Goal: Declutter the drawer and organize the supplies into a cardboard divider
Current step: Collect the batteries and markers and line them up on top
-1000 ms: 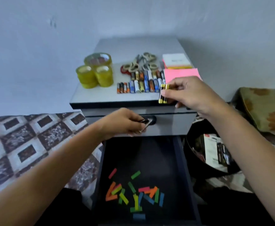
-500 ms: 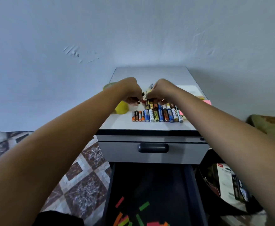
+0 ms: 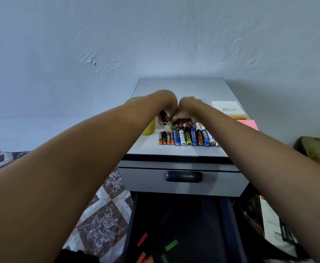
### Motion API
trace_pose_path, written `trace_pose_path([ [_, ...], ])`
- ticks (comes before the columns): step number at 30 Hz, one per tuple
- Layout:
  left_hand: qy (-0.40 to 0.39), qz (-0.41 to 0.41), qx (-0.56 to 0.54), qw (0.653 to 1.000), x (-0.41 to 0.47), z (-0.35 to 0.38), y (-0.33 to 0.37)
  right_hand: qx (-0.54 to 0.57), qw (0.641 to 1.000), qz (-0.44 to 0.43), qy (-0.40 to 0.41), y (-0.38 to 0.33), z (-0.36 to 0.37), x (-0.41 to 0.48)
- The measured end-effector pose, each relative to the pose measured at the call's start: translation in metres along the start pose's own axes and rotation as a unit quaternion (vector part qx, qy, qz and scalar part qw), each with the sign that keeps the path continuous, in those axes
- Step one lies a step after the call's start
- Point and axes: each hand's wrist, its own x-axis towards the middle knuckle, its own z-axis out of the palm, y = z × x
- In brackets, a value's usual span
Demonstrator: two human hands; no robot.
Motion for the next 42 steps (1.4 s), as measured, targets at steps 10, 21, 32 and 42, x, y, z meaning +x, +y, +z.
trace_pose_path([
  [10, -0.03, -0.005, 0.005, 1.0, -0.001, 0.004, 0.0, 0.043, 0.999, 0.01, -0.011, 0.002, -0.005, 0.002],
  [21, -0.002, -0.023, -0.014, 1.0, -0.003, 0.005, -0.003, 0.027, 0.999, -0.021, 0.011, 0.009, -0.004, -0.001],
  [32, 0.016, 0.023, -0.043, 0.999, -0.009, -0.004, -0.006, 0.005, 0.998, -0.056, 0.038, 0.013, -0.009, -0.025],
  [42, 0.089, 0.193, -0.168, 0.963, -0.102, 0.041, -0.039, 0.061, 0.98, -0.167, 0.091, 0.068, 0.01, -0.125],
])
